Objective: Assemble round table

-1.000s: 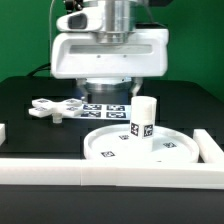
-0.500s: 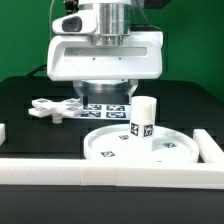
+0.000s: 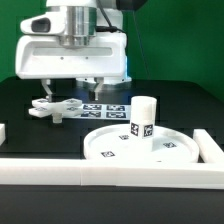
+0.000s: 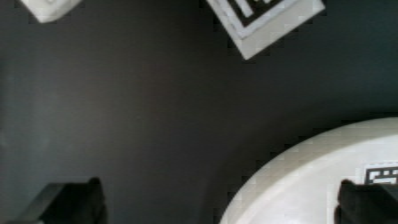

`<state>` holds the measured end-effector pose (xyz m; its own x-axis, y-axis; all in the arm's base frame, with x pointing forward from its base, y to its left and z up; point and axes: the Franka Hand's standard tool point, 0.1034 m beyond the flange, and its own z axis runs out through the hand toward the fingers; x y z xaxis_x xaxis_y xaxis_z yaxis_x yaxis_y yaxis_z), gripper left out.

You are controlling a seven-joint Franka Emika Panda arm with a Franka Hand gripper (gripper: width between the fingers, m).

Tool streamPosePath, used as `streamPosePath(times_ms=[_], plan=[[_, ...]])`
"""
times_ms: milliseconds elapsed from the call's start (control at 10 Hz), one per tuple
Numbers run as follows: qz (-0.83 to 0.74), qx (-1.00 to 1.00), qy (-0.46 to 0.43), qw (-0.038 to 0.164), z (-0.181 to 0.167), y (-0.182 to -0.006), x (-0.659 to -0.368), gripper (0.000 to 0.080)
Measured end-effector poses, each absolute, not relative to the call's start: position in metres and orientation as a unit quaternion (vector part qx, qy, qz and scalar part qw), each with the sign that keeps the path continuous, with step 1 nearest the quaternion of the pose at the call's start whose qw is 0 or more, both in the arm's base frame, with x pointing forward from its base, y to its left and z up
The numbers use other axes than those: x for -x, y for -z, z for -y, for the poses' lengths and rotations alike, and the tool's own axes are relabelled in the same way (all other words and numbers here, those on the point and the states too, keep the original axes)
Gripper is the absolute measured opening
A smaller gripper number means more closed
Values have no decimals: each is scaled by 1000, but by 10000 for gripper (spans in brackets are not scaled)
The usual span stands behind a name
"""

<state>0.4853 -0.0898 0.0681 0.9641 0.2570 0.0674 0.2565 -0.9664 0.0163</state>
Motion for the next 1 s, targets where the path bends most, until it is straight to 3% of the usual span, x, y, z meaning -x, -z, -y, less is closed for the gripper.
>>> streamPosePath(times_ms=[400,700,1000], plan=[[-123,-992,-32,5,95,-67,-481,649],[-67,-998,-13,0,120,-71,-444,649],[-69,-998,-13,0,118,-69,-445,649]])
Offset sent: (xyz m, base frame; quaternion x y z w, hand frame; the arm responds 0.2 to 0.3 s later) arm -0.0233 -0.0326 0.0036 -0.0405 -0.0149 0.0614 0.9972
